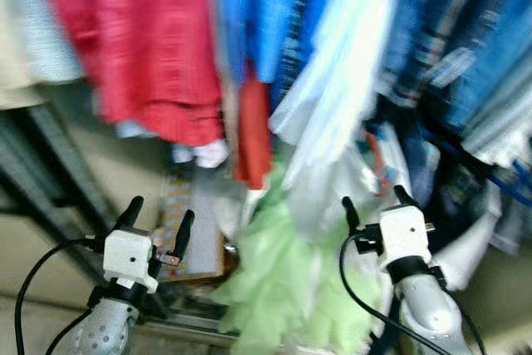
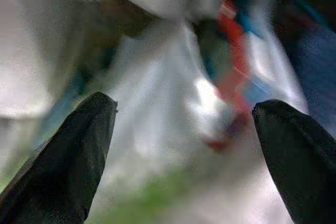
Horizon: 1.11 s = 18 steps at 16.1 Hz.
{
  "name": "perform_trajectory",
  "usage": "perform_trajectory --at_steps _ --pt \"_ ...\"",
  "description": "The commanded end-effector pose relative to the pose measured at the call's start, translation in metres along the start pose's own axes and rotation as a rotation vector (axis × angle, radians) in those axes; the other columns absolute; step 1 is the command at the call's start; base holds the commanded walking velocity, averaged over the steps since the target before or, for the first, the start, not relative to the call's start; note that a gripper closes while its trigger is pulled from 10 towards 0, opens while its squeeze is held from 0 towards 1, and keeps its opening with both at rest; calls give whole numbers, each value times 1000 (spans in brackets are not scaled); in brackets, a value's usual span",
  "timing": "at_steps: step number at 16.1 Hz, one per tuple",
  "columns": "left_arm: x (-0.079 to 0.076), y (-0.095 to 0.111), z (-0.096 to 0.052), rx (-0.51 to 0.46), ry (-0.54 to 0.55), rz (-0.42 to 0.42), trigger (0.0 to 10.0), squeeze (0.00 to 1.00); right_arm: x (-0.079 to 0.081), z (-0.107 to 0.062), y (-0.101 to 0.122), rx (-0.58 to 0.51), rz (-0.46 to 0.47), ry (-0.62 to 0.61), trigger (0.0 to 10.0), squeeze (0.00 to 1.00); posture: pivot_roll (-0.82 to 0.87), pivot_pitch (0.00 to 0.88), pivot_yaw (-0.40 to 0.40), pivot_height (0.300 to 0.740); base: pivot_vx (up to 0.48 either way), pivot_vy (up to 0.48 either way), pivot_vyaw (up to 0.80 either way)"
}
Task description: Clean up the room
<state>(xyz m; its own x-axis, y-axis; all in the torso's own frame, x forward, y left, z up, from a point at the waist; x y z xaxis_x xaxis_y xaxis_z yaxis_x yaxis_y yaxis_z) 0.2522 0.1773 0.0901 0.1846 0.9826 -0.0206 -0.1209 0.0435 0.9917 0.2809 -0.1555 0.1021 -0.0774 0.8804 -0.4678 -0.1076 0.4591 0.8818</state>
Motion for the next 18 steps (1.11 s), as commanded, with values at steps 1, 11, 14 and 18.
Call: perform_trajectory --at_steps 1,11,14,18 --pt "-4 0 -1 10 -9 8 10000 0 2 1 9 -26 4 14 10000 0 32 46 -31 740 0 0 800" --pt "-4 -12 -11 128 115 84 10000 0 10 -4 15 -32 45 74 10000 0 26 75 -31 740 0 0 800" --pt "-10 -12 -12 132 71 78 10000 0 11 -3 15 -30 54 77 10000 0 29 78 -27 740 0 0 800" --pt "-11 -10 -10 131 69 95 10000 0 13 -2 13 -23 60 85 10000 0 37 85 -22 740 0 0 800"
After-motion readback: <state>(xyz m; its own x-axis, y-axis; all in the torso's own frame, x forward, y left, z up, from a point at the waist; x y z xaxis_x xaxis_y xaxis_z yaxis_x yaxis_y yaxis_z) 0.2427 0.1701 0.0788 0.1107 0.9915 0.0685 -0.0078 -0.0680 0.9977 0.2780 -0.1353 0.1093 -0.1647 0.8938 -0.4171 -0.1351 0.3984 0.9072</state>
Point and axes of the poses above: a point about 5 cm out from each wrist's last joint towards the gripper, its own z axis pointing out of the wrist towards the gripper, its own y axis along the axis of the wrist's last joint, x = y × z, the point moved 4 cm from there along z, pointing out of the wrist towards the gripper, and after that the axes turned 11 degrees about -z, right-handed, at the moved point
